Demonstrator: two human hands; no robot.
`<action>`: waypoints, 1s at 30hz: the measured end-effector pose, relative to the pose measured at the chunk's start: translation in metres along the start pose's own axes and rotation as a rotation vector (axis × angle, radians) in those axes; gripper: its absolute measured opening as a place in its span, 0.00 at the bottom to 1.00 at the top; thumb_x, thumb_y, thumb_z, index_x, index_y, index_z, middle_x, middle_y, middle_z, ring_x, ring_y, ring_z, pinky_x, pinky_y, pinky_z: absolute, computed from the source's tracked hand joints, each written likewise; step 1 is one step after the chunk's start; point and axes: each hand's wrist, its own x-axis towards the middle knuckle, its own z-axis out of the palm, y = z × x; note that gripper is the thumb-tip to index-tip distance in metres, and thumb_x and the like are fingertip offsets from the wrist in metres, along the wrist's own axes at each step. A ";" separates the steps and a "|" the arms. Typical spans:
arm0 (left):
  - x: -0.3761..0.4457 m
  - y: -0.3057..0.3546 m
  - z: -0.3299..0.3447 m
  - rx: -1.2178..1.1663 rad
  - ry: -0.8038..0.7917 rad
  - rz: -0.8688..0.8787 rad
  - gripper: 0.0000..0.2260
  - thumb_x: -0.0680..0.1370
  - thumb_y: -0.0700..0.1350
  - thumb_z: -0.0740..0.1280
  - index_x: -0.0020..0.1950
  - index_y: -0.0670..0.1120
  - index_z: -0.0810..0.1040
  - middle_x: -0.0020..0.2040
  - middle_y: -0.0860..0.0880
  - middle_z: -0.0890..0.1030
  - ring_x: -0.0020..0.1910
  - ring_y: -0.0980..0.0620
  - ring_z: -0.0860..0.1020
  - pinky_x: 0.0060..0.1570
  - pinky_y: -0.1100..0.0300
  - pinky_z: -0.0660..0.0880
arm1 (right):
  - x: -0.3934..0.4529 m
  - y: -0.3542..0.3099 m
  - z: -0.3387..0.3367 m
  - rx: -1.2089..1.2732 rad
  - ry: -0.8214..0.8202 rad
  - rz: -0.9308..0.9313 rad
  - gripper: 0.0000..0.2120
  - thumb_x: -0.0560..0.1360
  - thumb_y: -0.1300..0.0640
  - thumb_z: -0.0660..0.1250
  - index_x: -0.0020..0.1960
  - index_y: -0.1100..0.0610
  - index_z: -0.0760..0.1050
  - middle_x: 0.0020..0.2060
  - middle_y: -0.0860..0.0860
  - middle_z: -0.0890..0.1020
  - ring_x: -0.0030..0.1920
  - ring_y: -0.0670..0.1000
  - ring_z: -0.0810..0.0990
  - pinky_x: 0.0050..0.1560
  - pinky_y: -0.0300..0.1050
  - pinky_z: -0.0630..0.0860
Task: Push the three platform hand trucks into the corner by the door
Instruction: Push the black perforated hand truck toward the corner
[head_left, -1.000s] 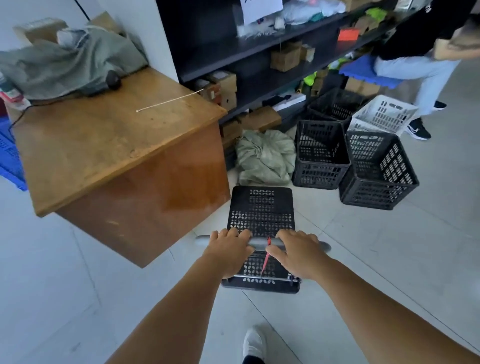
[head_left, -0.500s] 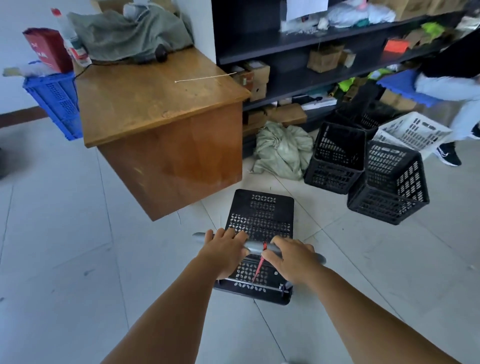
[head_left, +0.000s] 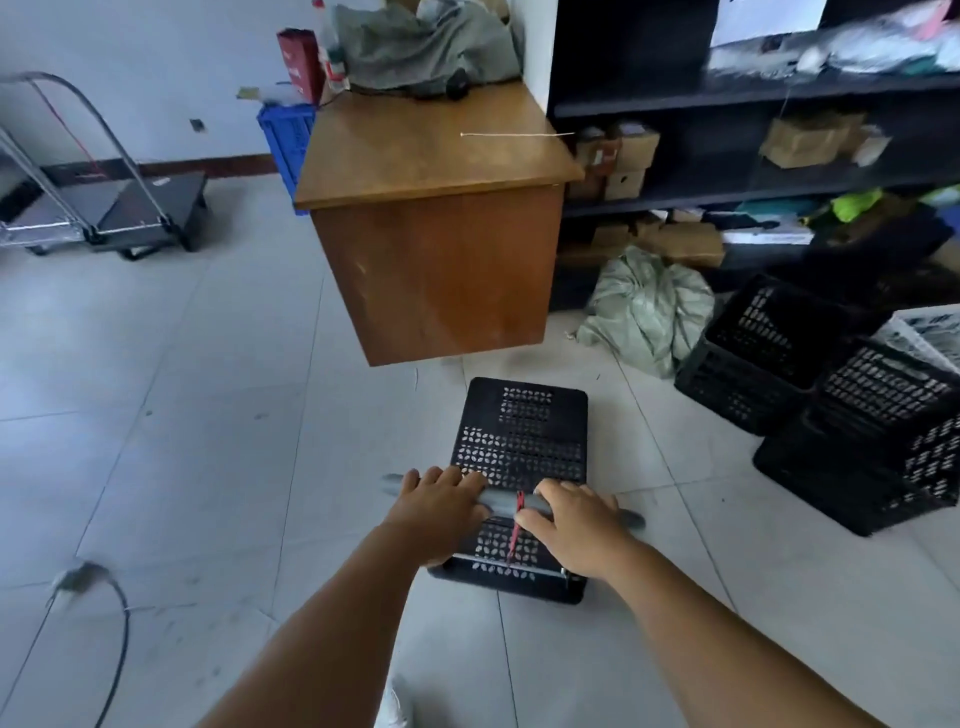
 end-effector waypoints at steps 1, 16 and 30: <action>-0.009 0.008 0.005 -0.021 0.008 -0.026 0.17 0.81 0.54 0.51 0.69 0.51 0.64 0.65 0.47 0.70 0.65 0.45 0.67 0.68 0.47 0.60 | -0.006 0.005 0.002 -0.010 0.000 -0.025 0.19 0.78 0.39 0.52 0.58 0.52 0.69 0.58 0.52 0.76 0.59 0.56 0.72 0.60 0.53 0.63; -0.135 0.037 0.069 -0.283 0.193 -0.361 0.16 0.80 0.55 0.54 0.67 0.55 0.67 0.61 0.51 0.74 0.62 0.49 0.70 0.66 0.52 0.60 | -0.071 -0.015 0.051 -0.099 0.036 -0.319 0.16 0.77 0.40 0.56 0.59 0.47 0.71 0.56 0.49 0.76 0.57 0.53 0.70 0.61 0.47 0.62; -0.224 0.003 0.109 -0.426 0.282 -0.618 0.16 0.80 0.55 0.54 0.68 0.56 0.67 0.62 0.51 0.74 0.63 0.48 0.69 0.66 0.49 0.60 | -0.098 -0.099 0.099 -0.315 0.006 -0.436 0.19 0.78 0.39 0.54 0.63 0.48 0.67 0.61 0.52 0.73 0.63 0.55 0.68 0.64 0.52 0.61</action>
